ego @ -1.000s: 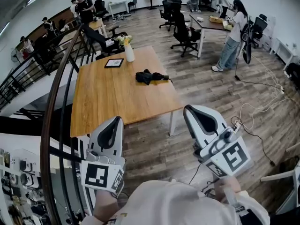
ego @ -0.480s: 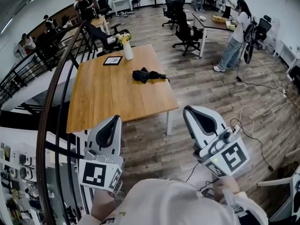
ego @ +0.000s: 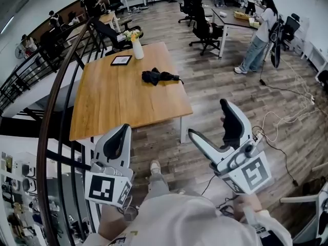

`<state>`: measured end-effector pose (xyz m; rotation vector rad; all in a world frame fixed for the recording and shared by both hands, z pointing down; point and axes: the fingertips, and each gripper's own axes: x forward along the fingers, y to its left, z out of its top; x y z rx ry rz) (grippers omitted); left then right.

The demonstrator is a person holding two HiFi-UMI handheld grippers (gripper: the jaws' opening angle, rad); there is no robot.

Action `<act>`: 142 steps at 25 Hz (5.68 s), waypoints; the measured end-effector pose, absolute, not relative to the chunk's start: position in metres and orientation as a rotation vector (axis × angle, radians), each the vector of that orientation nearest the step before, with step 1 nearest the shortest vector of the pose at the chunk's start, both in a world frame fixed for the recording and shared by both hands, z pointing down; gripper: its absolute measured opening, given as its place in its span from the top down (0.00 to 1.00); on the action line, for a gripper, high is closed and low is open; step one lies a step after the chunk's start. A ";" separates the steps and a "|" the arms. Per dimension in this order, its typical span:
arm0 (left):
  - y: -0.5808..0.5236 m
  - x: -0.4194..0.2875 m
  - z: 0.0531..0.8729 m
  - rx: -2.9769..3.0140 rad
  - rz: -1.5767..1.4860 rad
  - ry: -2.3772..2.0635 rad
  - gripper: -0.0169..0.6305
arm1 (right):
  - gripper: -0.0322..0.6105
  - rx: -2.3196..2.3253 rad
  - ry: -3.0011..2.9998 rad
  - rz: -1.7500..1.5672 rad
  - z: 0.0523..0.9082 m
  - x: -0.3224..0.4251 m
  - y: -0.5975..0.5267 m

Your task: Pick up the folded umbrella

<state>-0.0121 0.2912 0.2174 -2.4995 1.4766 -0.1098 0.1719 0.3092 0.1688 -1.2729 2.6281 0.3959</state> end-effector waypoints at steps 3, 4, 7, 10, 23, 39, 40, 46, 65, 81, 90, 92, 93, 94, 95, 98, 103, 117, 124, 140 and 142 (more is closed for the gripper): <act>0.277 -0.011 0.227 -2.513 -0.102 1.463 0.95 | 0.32 -1.280 2.639 0.376 0.180 0.172 0.298; 0.271 -0.010 0.231 -2.520 -0.096 1.455 0.95 | 0.32 -1.288 2.643 0.375 0.184 0.172 0.293; 0.248 -0.003 0.239 -2.542 -0.080 1.424 0.95 | 0.32 -1.315 2.661 0.374 0.194 0.174 0.273; 0.220 0.000 0.241 -2.553 -0.061 1.406 0.95 | 0.32 -1.317 2.687 0.365 0.200 0.173 0.245; 0.032 -0.068 0.254 -2.604 -0.093 1.412 0.95 | 0.32 -1.348 2.851 0.286 0.233 0.098 0.043; -0.230 -0.172 0.308 -2.751 -0.213 1.365 0.95 | 0.32 -1.292 3.168 -0.113 0.321 -0.006 -0.241; -0.240 -0.174 0.314 -2.759 -0.214 1.362 0.95 | 0.32 -1.283 3.189 -0.141 0.332 -0.011 -0.252; -0.279 -0.168 0.348 -2.809 -0.199 1.387 0.95 | 0.32 -1.182 3.340 -0.341 0.394 -0.027 -0.296; -0.384 -0.109 0.506 -2.936 -0.503 1.585 0.95 | 0.32 -1.021 3.664 -0.765 0.613 0.010 -0.435; -0.398 -0.110 0.621 -3.091 -0.812 1.702 0.95 | 0.32 -0.787 4.008 -0.712 0.721 0.011 -0.470; -0.385 -0.117 0.655 -3.131 -0.886 1.703 0.95 | 0.32 -0.722 4.137 -0.572 0.764 -0.005 -0.484; -0.381 -0.117 0.659 -3.130 -0.892 1.703 0.95 | 0.32 -0.716 4.182 -0.535 0.773 -0.005 -0.481; -0.378 -0.117 0.659 -3.134 -0.888 1.710 0.95 | 0.32 -0.741 4.198 -0.509 0.776 -0.003 -0.481; -0.376 -0.117 0.660 -3.138 -0.882 1.719 0.95 | 0.32 -0.770 4.210 -0.486 0.780 -0.002 -0.481; -0.374 -0.118 0.659 -3.141 -0.876 1.728 0.95 | 0.32 -0.796 4.218 -0.464 0.783 -0.001 -0.482; -0.369 -0.121 0.657 -3.140 -0.868 1.741 0.95 | 0.35 -0.857 4.253 -0.334 0.790 0.003 -0.488; -0.366 -0.113 0.653 -3.159 -0.786 1.768 0.95 | 0.51 -0.847 4.256 -0.397 0.788 0.006 -0.485; -0.398 -0.172 0.565 -3.006 -0.565 1.850 0.95 | 0.52 -1.320 3.644 -0.593 0.625 0.013 -0.518; -0.413 -0.197 0.459 -2.846 -0.416 1.820 0.95 | 0.52 -1.337 3.385 -0.340 0.460 0.013 -0.513; -0.365 -0.182 0.239 -2.597 -0.123 1.573 0.95 | 0.51 -1.386 2.858 0.019 0.205 0.049 -0.411; -0.355 -0.180 0.223 -2.580 -0.084 1.551 0.95 | 0.51 -1.385 2.823 0.065 0.191 0.054 -0.392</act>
